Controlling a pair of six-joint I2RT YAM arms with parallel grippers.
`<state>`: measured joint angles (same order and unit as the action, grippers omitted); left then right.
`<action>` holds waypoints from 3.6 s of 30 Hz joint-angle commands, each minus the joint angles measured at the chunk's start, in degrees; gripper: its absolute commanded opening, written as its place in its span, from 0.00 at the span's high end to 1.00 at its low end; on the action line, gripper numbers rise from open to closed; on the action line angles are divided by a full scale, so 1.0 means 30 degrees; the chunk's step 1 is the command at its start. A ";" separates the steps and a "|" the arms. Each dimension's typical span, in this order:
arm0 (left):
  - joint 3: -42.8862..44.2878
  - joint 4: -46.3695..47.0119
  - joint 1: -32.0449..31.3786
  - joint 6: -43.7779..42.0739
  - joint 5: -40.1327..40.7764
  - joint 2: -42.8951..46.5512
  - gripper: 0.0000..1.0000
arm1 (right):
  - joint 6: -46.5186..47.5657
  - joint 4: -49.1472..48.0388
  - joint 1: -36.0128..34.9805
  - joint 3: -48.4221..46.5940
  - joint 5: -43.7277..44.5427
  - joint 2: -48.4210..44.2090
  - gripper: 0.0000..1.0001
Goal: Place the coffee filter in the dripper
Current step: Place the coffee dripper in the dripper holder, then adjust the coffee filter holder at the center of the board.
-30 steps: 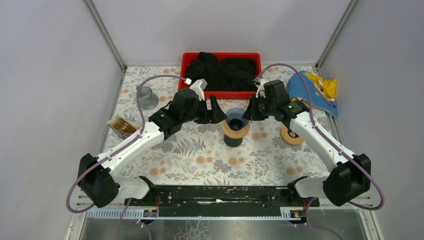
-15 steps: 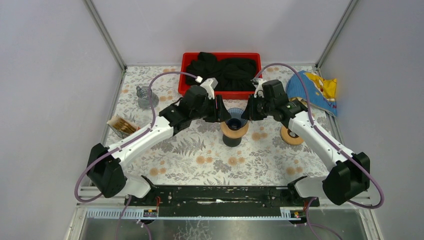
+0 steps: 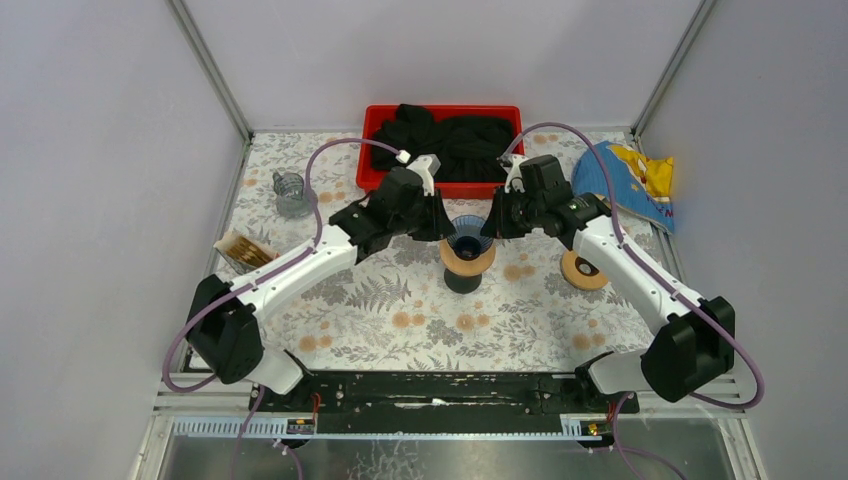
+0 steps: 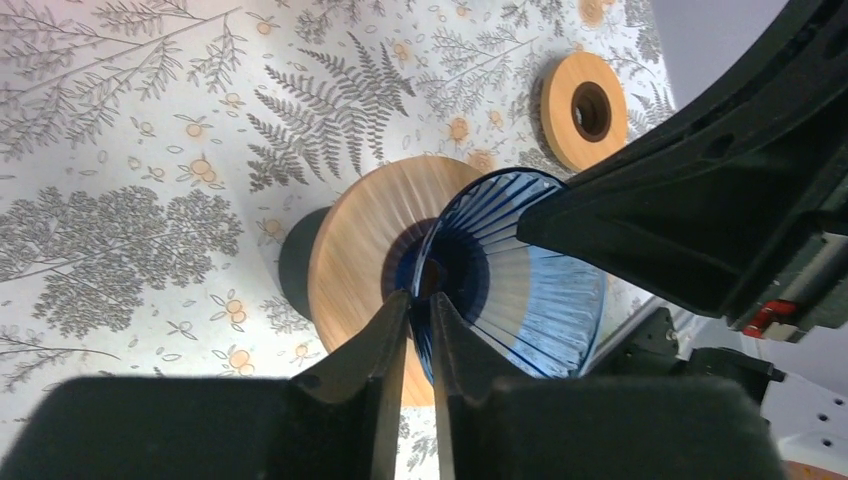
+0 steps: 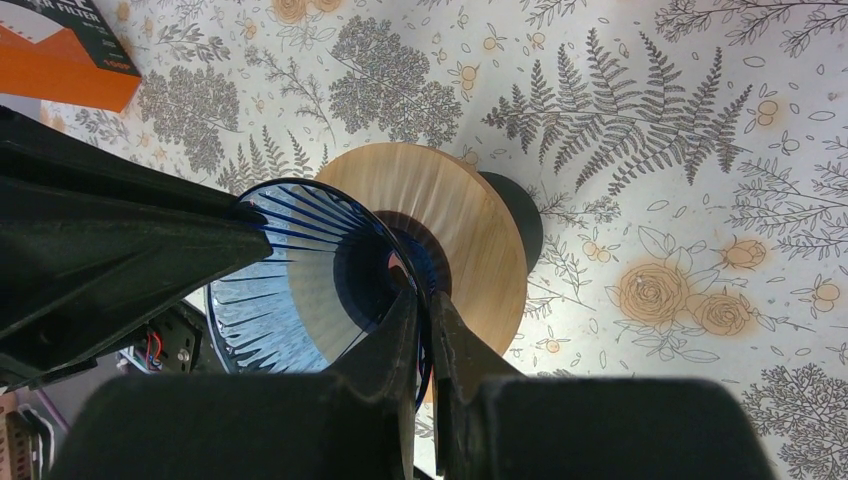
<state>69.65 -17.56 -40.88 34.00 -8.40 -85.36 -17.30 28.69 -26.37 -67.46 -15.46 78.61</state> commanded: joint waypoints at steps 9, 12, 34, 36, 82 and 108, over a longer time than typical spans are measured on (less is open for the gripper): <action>0.0332 -0.0445 -0.0141 -0.0464 0.0387 -0.0388 0.91 | 0.0648 0.2022 -0.0544 -0.1142 0.0797 0.1256 1.00; 0.0157 -0.0444 -0.0142 -0.0435 0.0317 -0.0357 0.92 | 0.0672 0.2039 -0.0593 -0.1047 0.0888 0.1432 1.00; -0.0770 -0.0555 -0.0944 -0.0552 0.1369 -0.0245 0.86 | 0.1032 0.1307 -0.0780 0.0647 0.1197 0.1661 0.99; -0.0640 -0.0613 -0.0949 -0.0573 0.1538 -0.0097 0.83 | 0.1021 0.1324 -0.0777 0.0365 0.1073 0.1504 0.96; -0.2780 -0.3906 0.4987 -0.0566 0.8854 0.7432 0.12 | 0.2277 -0.1092 -0.0770 0.1748 0.5432 -0.5844 0.01; -0.4268 -0.4341 1.5148 -0.0629 1.1149 0.6194 0.26 | 0.1578 -0.4225 -0.1111 0.7674 0.9293 -1.2480 0.01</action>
<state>57.87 -32.14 0.93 32.38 24.51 -65.43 -11.97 20.10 -28.53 -44.95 10.07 43.20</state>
